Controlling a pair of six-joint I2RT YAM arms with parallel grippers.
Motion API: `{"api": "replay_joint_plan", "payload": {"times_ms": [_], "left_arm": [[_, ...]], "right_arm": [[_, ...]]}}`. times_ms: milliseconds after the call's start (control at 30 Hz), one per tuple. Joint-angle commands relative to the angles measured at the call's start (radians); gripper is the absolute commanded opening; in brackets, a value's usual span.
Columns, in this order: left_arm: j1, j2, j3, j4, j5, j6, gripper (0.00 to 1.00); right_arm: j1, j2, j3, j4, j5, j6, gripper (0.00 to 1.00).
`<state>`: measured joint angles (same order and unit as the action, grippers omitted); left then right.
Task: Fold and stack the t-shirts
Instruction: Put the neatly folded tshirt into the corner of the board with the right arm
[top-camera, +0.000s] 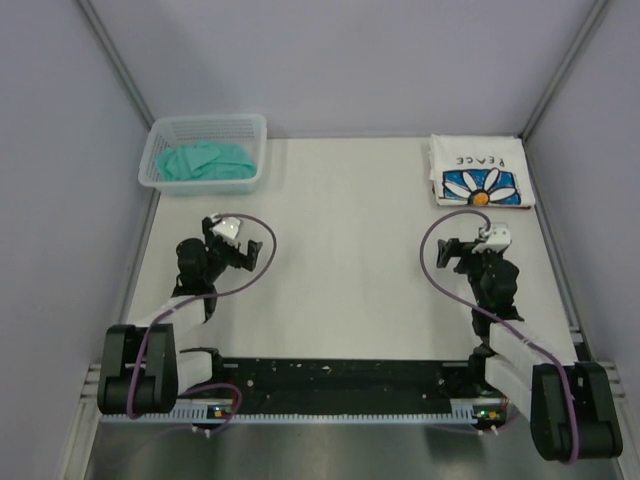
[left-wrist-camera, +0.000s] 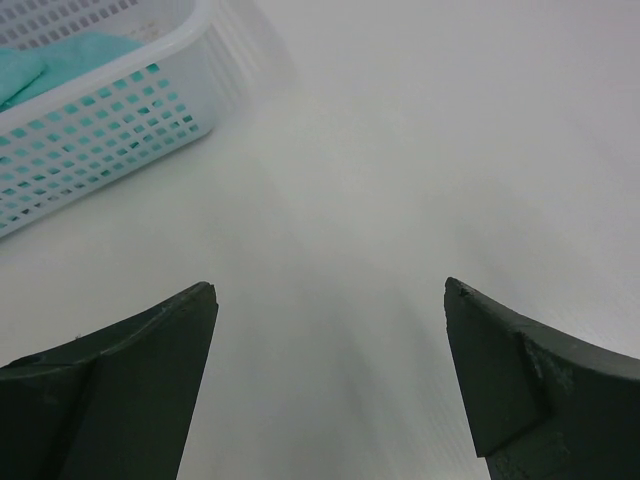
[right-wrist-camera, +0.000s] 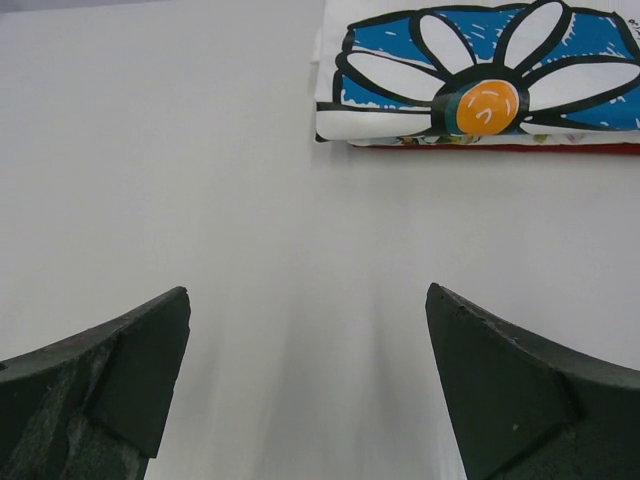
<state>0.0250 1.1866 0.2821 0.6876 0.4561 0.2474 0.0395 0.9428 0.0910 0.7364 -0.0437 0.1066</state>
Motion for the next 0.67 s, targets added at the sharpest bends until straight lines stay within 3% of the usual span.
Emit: {"api": "replay_joint_plan", "payload": {"times_ms": [0, 633], "left_arm": [[0.004, 0.004, 0.015, 0.064, -0.048, -0.048, 0.99], [0.004, 0.021, 0.031, 0.053, -0.094, -0.069, 0.99]], "right_arm": [[0.017, 0.004, 0.000, 0.081, 0.031, 0.005, 0.99], [0.019, 0.021, 0.016, 0.064, 0.071, 0.015, 0.99]]}}
